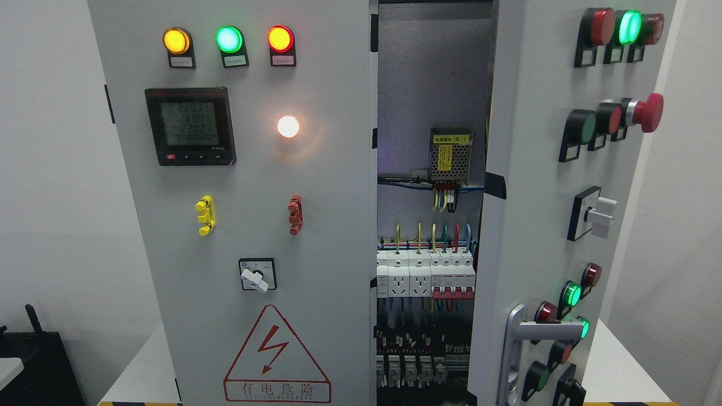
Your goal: Open door with both hands
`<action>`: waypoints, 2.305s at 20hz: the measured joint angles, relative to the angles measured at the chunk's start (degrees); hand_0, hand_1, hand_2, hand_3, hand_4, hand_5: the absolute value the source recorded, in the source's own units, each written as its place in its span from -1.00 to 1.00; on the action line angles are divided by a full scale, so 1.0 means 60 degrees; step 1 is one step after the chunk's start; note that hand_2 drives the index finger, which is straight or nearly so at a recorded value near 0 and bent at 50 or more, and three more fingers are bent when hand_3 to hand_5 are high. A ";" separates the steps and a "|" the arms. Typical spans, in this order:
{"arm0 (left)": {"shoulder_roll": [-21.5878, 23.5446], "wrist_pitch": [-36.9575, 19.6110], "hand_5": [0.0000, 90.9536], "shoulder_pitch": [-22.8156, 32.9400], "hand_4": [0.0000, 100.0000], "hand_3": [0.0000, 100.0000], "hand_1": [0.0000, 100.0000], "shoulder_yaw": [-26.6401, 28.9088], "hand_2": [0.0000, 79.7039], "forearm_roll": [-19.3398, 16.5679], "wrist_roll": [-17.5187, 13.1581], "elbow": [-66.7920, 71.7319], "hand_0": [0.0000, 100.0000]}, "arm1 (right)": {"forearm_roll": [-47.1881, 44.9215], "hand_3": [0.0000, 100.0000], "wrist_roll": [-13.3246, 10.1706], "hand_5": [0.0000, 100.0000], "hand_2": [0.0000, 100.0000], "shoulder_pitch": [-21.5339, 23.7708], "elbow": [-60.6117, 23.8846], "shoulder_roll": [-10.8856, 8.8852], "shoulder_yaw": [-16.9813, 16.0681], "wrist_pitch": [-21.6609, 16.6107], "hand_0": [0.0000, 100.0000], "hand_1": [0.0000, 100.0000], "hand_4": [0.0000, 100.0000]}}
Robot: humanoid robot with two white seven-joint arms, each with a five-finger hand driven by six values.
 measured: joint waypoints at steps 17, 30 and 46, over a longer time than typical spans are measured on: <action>0.1642 0.0057 -1.00 -0.1630 -0.92 -1.00 -1.00 -0.0024 -1.00 0.1089 -0.1690 -0.0352 -1.00 | 0.0000 -1.00 0.0000 -1.00 -1.00 0.0000 0.0001 0.0000 0.0000 0.0000 -1.00 -1.00 -1.00; 0.2893 0.0427 -1.00 -0.5138 -0.92 -1.00 -1.00 -0.2105 -1.00 0.2095 -0.2033 -0.0418 -1.00 | 0.0000 -1.00 0.0000 -1.00 -1.00 0.0000 0.0002 0.0000 0.0000 0.0000 -1.00 -1.00 -1.00; 0.3419 0.2070 -1.00 -1.0709 -0.92 -1.00 -1.00 -0.5836 -1.00 0.2523 -0.2461 -0.0507 -1.00 | -0.0008 -1.00 0.0002 -1.00 -1.00 0.0000 0.0002 0.0000 0.0000 0.0000 -1.00 -1.00 -1.00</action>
